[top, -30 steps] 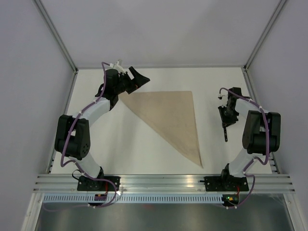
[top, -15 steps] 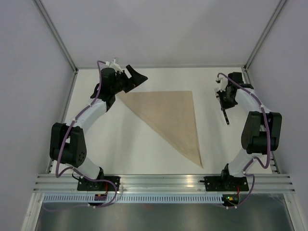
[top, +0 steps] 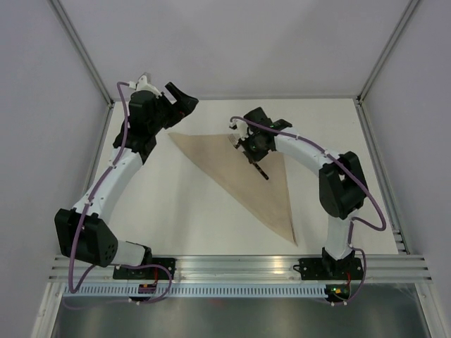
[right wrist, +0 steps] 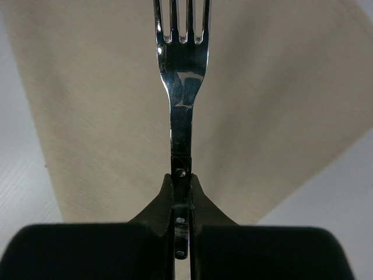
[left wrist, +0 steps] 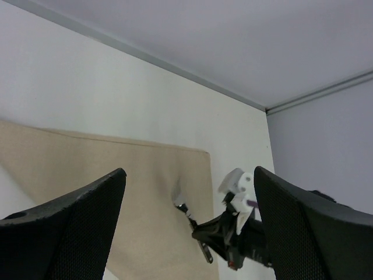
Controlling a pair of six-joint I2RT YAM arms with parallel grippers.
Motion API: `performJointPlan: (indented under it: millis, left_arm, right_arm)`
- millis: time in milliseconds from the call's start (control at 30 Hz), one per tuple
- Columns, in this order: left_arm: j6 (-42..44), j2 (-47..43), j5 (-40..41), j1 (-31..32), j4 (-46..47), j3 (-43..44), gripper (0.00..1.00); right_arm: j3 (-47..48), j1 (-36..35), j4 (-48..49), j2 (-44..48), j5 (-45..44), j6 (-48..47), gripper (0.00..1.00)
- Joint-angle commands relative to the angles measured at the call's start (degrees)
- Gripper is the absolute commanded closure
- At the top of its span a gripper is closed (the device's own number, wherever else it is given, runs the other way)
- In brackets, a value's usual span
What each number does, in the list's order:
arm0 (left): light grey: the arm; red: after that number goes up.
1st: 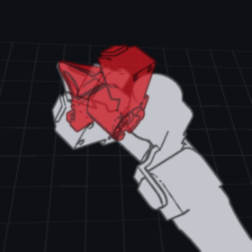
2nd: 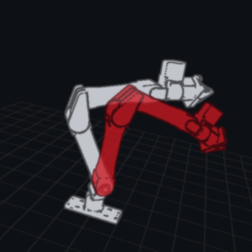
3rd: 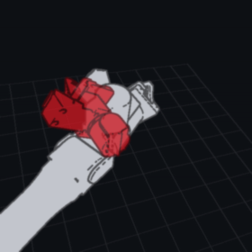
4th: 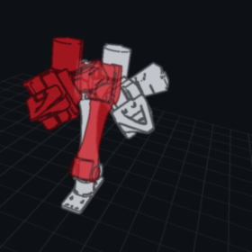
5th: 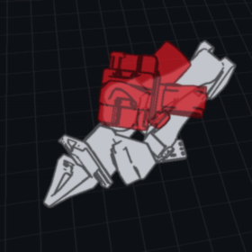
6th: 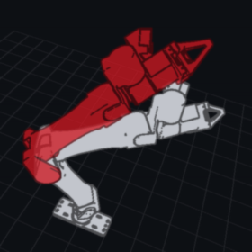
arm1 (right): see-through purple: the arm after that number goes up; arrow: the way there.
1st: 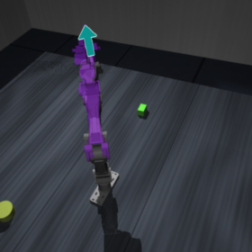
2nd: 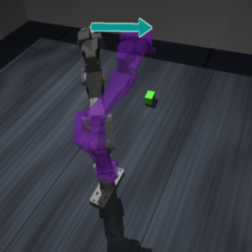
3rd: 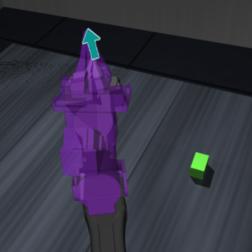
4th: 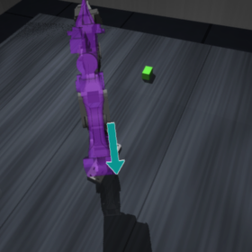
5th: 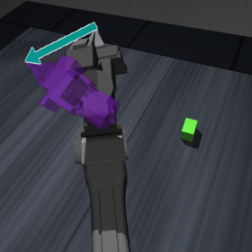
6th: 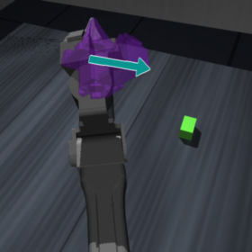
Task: Fold the napkin, place the utensils inside, and roll it up
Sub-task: Place the fork on the napkin.
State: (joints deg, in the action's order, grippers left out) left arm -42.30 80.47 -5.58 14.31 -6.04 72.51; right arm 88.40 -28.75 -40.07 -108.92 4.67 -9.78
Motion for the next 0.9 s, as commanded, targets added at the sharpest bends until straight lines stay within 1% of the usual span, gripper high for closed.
performJointPlan:
  millis: [0, 67, 133, 267, 467, 667, 867]
  left_arm:
    - [1.8, -2.2, 4.7, -0.4, -5.8, 3.2, 0.05]
    - [1.4, -2.9, 5.3, -0.6, -7.2, 3.5, 0.06]
    - [1.2, -3.8, 7.9, -0.7, -8.3, 3.4, 0.05]
    - [1.3, -4.4, 8.5, -1.3, -9.2, 4.0, 0.05]
    - [1.5, -3.9, 8.1, -1.4, -9.4, 4.7, 0.05]
    - [1.8, -3.4, 7.6, -1.6, -9.4, 4.6, 0.05]
    - [1.9, -2.7, 7.2, -2.0, -9.3, 4.6, 0.05]
  right_arm:
    - [5.9, -5.5, -2.5, -3.5, -2.6, 3.3, 1.00]
    - [6.9, -8.2, -2.5, -4.9, -3.3, 3.3, 1.00]
    - [7.7, -9.8, -2.2, -6.1, -4.0, 3.9, 1.00]
    - [8.7, -13.1, -2.0, -8.0, -4.3, 5.5, 0.99]
    - [10.2, -14.4, -3.1, -12.1, -3.6, 9.2, 0.99]
    - [7.8, -16.0, -0.4, -12.7, -5.7, 9.2, 1.00]
    - [8.2, -16.7, -0.1, -13.5, -6.4, 9.4, 0.99]
